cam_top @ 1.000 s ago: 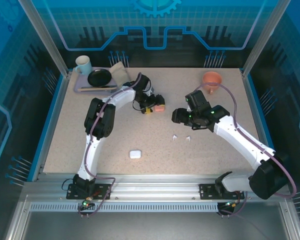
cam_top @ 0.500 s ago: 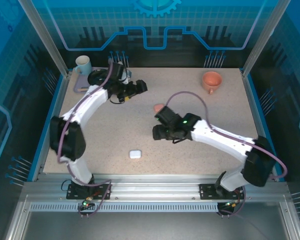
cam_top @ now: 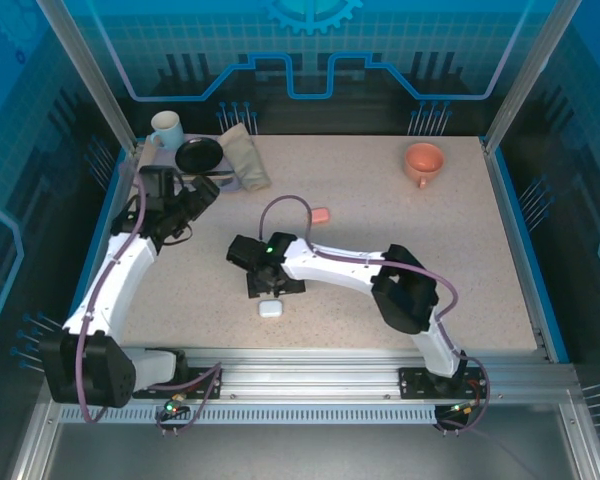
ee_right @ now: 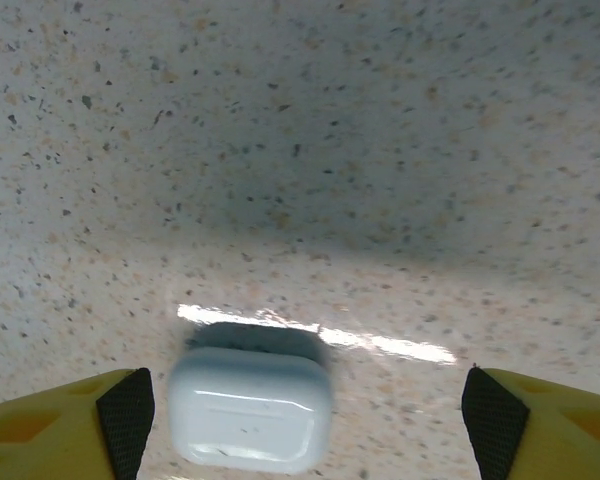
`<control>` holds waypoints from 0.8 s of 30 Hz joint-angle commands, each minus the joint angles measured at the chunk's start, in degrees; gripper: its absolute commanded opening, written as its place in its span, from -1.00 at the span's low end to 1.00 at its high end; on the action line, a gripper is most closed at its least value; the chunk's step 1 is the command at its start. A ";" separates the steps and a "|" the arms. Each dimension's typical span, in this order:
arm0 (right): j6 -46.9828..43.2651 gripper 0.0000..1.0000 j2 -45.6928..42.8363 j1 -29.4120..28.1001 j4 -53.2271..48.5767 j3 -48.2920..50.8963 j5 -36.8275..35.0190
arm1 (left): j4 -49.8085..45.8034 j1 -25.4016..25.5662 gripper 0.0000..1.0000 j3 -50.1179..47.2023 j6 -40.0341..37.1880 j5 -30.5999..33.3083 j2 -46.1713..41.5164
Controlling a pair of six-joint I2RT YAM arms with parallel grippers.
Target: Insert wireless bluetooth earbuds into charging case
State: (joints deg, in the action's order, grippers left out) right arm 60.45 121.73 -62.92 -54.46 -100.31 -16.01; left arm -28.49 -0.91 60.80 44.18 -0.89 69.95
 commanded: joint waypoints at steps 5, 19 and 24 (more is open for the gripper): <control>8.42 0.69 6.79 -2.29 -7.50 -5.61 1.62 | 1.14 -7.65 0.98 -3.96 6.83 -7.44 -3.70; 9.50 0.61 10.31 -3.27 -6.13 -5.73 4.73 | 3.25 -8.32 0.98 -6.30 4.32 -8.55 -5.53; 8.42 0.54 10.20 -3.27 -4.28 -4.50 5.53 | 3.68 -8.32 0.98 -6.38 3.98 -9.59 -5.68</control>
State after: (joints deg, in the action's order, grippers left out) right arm 68.75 130.85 -65.12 -58.98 -105.47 -11.92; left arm -26.35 -8.69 55.00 49.39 -8.47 65.60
